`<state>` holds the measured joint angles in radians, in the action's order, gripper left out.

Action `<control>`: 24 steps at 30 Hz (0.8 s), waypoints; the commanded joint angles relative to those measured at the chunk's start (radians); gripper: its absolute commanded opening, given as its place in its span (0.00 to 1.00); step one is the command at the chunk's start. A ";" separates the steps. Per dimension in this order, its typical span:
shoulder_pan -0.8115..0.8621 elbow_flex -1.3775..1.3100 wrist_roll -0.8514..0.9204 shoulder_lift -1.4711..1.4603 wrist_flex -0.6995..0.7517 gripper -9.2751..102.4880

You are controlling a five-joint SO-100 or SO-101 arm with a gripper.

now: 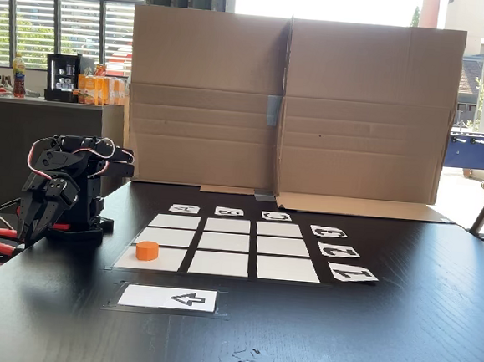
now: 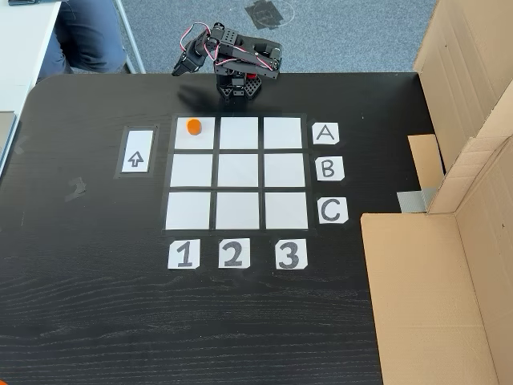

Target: Pick up the round, orange token and place it in the grid on square A1.

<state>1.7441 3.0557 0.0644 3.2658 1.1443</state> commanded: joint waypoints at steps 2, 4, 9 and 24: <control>0.005 0.003 0.000 0.012 0.002 0.15; 0.005 0.003 0.000 0.021 0.000 0.15; 0.005 0.003 0.000 0.025 -0.002 0.15; -0.003 0.003 -0.002 0.046 -0.005 0.15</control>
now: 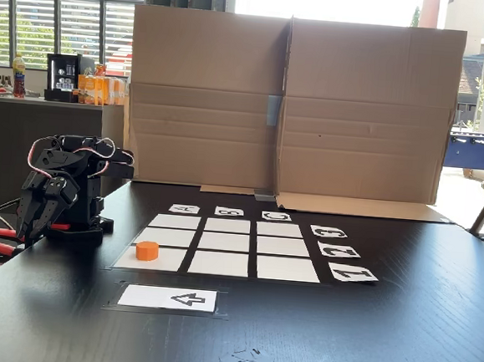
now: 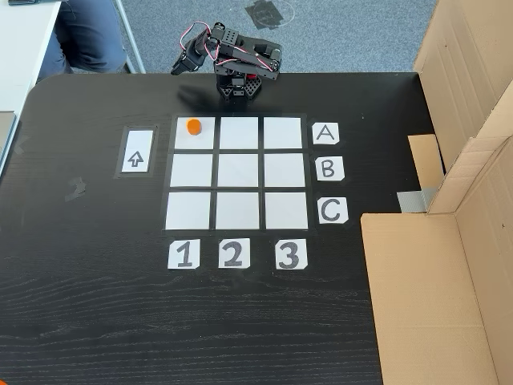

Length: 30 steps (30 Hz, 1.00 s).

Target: Pick up the round, orange token and place it in the grid on square A1.

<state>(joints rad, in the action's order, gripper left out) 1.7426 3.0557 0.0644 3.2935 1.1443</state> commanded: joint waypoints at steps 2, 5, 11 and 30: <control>-0.002 0.003 -0.002 0.026 -0.006 0.15; -0.002 0.003 -0.002 0.029 -0.006 0.15; -0.002 0.003 -0.002 0.029 -0.006 0.15; -0.008 0.003 -0.002 0.031 -0.008 0.16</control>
<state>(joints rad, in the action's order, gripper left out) 1.7426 3.0557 0.0644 3.3180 1.1443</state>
